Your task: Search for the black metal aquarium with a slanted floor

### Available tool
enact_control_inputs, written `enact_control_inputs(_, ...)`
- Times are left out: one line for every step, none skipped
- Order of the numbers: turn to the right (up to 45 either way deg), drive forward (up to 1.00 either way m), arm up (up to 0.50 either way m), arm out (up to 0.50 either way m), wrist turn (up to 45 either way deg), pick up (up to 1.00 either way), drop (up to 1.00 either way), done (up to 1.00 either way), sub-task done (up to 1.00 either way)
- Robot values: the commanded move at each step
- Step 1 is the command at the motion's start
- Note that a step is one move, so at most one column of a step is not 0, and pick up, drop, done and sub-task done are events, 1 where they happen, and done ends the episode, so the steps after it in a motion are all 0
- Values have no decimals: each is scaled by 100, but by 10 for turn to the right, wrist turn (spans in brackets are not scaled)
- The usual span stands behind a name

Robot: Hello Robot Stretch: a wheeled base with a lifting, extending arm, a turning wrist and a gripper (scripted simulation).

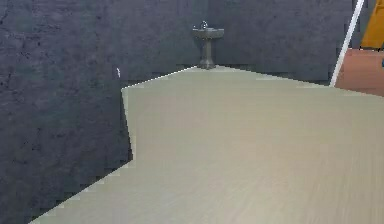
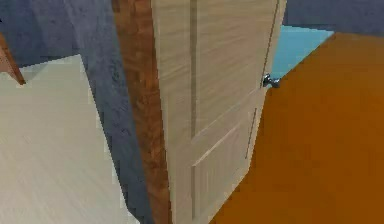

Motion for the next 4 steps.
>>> enact_control_inputs(210, 0, 0, 0, 0, 0, 0, 0, 0)
enact_control_inputs(0, 65, 0, 0, 0, 0, 0, 0, 0)
enact_control_inputs(210, 0, 0, 0, 0, 0, 0, 0, 0)
enact_control_inputs(0, 100, 0, 0, 0, 0, 0, 0, 0)
